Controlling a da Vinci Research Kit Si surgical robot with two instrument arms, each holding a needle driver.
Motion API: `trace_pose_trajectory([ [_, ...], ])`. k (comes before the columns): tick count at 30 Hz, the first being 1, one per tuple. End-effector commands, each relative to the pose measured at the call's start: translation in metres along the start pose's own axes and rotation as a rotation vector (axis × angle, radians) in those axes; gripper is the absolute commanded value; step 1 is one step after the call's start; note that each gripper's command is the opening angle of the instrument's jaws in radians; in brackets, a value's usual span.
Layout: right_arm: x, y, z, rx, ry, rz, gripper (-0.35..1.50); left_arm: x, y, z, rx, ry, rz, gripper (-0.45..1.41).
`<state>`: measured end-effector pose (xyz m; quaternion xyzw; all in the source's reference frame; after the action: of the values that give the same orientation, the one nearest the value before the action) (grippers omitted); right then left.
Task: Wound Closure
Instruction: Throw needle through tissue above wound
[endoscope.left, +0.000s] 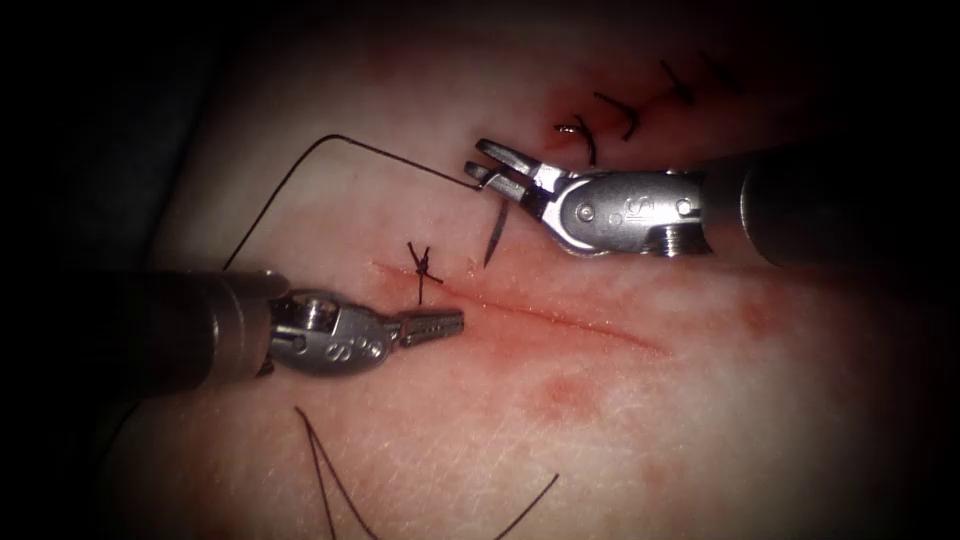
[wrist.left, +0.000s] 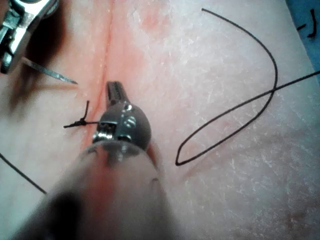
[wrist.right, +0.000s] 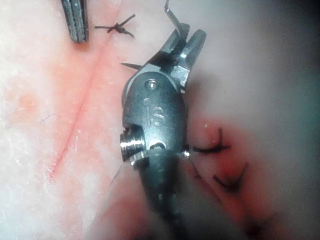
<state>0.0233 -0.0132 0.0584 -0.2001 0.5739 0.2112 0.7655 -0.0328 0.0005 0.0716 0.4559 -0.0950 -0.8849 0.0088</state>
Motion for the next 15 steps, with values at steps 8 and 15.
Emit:
trace_pose_trajectory([
  [8,-0.0007,-0.0005,0.0013,-0.005,0.007,-0.073,-0.35,-0.0002,0.0008,0.0007,-0.009,-0.005,-0.002,-0.45],
  [15,-0.0017,-0.0012,0.0012,-0.012,0.014,-0.114,-0.35,0.0000,0.0009,0.0006,-0.014,-0.009,-0.002,-0.45],
])
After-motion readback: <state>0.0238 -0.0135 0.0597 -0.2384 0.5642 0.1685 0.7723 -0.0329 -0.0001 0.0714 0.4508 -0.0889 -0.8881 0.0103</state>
